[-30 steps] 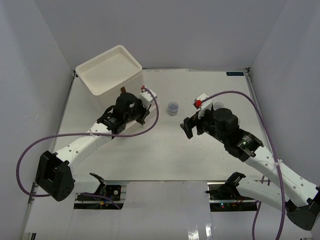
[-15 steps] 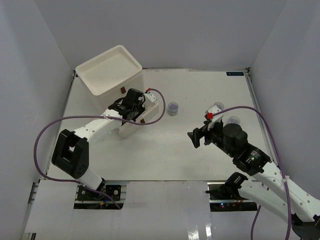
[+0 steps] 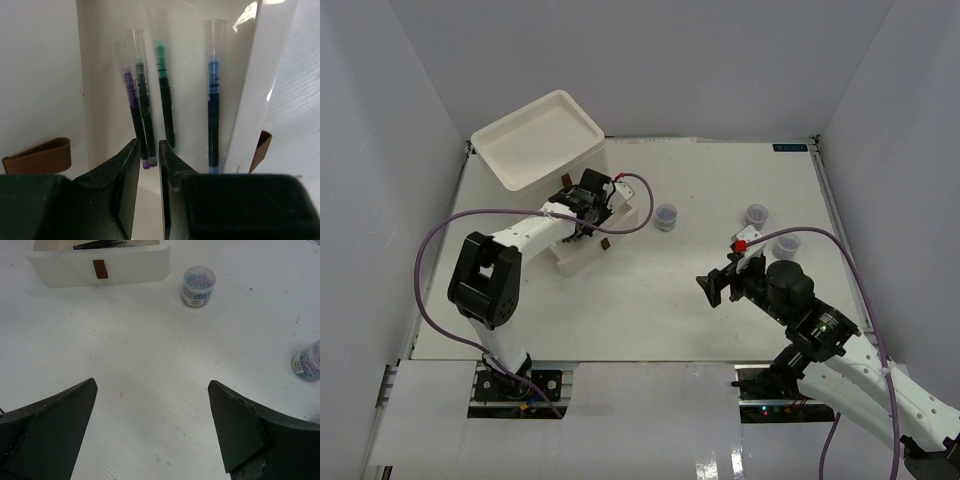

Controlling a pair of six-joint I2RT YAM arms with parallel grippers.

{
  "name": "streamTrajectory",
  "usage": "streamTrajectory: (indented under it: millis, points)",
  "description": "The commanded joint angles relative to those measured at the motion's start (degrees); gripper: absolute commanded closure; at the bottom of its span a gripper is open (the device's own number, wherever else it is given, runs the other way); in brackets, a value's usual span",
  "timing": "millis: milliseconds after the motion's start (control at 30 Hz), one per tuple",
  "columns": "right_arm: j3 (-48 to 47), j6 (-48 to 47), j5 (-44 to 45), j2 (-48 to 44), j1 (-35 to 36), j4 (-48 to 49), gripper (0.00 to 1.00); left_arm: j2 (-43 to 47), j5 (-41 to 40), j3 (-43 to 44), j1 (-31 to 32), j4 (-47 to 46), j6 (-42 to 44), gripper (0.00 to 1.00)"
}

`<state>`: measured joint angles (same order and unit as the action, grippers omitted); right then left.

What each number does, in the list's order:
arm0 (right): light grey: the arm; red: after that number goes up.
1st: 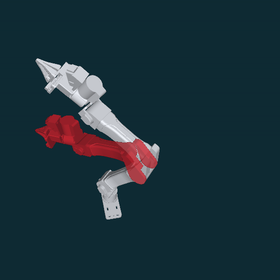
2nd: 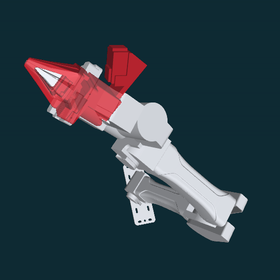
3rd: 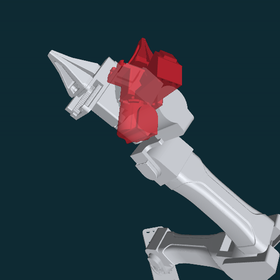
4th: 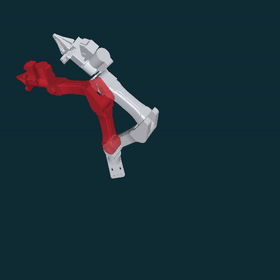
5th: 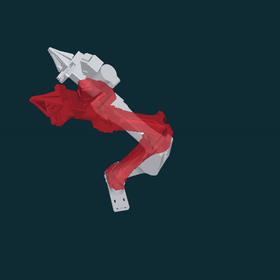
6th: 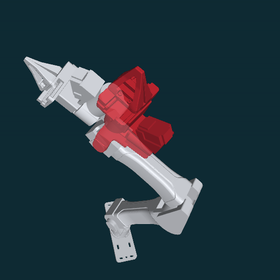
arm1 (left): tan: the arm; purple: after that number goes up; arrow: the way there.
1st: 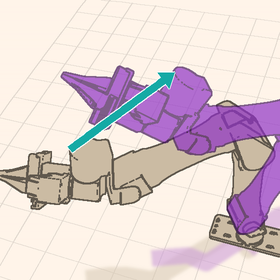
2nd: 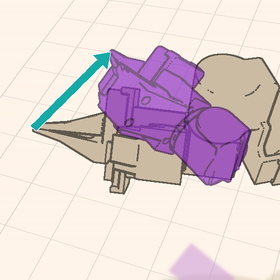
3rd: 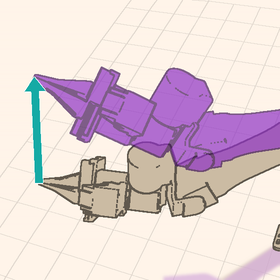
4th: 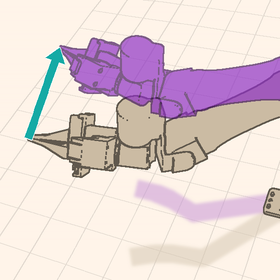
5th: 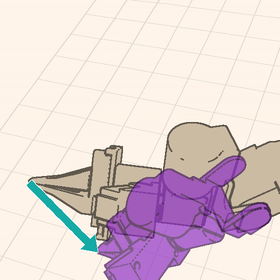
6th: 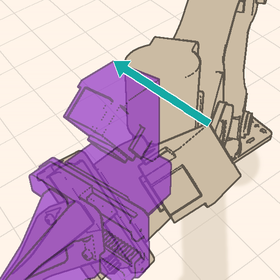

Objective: Sort the stationery into containers
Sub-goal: Place the pen in the drawer.

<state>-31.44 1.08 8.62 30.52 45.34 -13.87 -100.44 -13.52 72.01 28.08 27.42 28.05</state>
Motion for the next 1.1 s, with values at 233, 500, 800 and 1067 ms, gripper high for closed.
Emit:
streamTrajectory:
  millis: [233, 500, 800, 1067]
  points:
    - [1.56, 0.24, 0.08, -2.92, -0.25, 3.15, 0.02, 0.59, 0.77, 6.82, -0.3, 0.53, -4.39, 0.59]
    - [1.65, 0.68, -0.18, -2.4, -0.34, 3.23, 0.02, 12.63, 9.81, 10.26, -0.21, 0.8, -21.18, 0.31]
    - [1.47, 1.9, -1.94, -0.91, -0.17, 3.85, 0.06, 25.64, 3.42, 4.55, -0.3, -0.35, -35.78, 0.02]
    - [0.51, 0.24, -6.07, 8.3, -0.34, 9.29, 0.1, 31.1, -8.18, 5.33, -2.41, -0.09, -41.23, 0.02]
